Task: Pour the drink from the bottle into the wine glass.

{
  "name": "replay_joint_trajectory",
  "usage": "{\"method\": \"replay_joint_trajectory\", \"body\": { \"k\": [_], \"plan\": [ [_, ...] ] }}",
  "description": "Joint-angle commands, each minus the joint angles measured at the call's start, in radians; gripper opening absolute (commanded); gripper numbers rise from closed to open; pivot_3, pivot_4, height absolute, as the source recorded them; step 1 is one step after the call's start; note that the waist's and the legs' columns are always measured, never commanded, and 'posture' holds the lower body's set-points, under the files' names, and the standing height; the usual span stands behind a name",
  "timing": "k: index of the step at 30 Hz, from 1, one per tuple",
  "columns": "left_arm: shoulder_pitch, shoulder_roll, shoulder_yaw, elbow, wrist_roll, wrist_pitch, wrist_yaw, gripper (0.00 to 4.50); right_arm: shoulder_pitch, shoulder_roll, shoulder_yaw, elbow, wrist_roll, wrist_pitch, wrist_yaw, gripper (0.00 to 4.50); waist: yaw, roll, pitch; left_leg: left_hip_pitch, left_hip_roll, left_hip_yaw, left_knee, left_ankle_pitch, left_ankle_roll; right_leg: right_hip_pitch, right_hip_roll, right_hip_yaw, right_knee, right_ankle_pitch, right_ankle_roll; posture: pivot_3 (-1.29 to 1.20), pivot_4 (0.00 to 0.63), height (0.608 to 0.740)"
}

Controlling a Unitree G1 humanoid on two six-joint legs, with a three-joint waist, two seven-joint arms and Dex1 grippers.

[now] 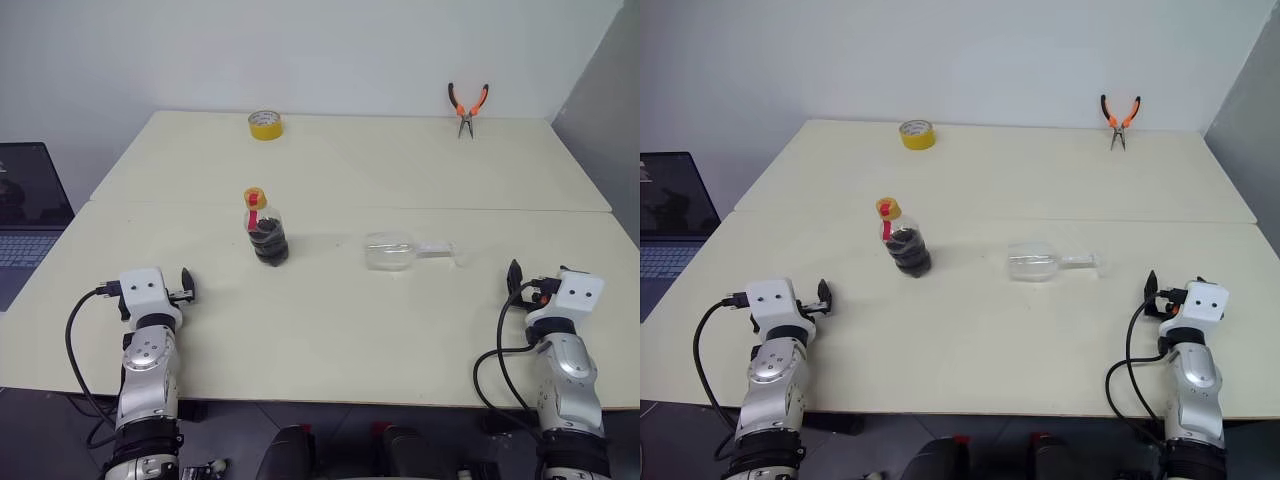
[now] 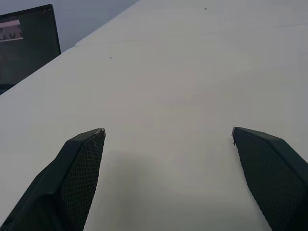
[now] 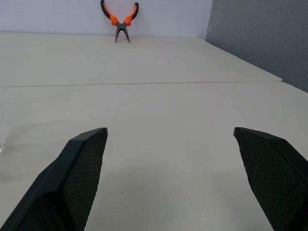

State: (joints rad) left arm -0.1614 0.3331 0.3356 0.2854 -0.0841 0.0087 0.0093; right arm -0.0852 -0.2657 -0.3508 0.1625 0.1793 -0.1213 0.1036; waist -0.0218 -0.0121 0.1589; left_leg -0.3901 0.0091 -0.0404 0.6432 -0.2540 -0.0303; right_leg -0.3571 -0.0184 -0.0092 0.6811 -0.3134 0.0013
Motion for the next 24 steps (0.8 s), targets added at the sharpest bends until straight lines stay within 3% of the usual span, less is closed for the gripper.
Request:
{"method": "replay_joint_trajectory", "body": {
  "k": [1,24],
  "plan": [
    [0.000,0.012,-0.028,-0.009,0.028,-0.040,-0.013,4.47,0.003,-0.002,-0.003,-0.040,0.003,-0.012,-0.003,4.50,0.000,0.000,0.000,0.000,0.000,0.000,0.000,0.000,0.000,0.000,0.000,0.000,0.000,0.000,0.000,0.00,0.150,0.740],
    [0.030,0.029,-0.045,-0.034,0.026,-0.070,-0.080,4.47,0.013,0.017,0.002,-0.038,0.027,0.004,0.019,4.50,0.000,0.000,0.000,0.000,0.000,0.001,-0.001,0.000,0.000,-0.001,0.000,0.001,0.000,0.000,0.000,0.00,0.150,0.740]
  ]
}}
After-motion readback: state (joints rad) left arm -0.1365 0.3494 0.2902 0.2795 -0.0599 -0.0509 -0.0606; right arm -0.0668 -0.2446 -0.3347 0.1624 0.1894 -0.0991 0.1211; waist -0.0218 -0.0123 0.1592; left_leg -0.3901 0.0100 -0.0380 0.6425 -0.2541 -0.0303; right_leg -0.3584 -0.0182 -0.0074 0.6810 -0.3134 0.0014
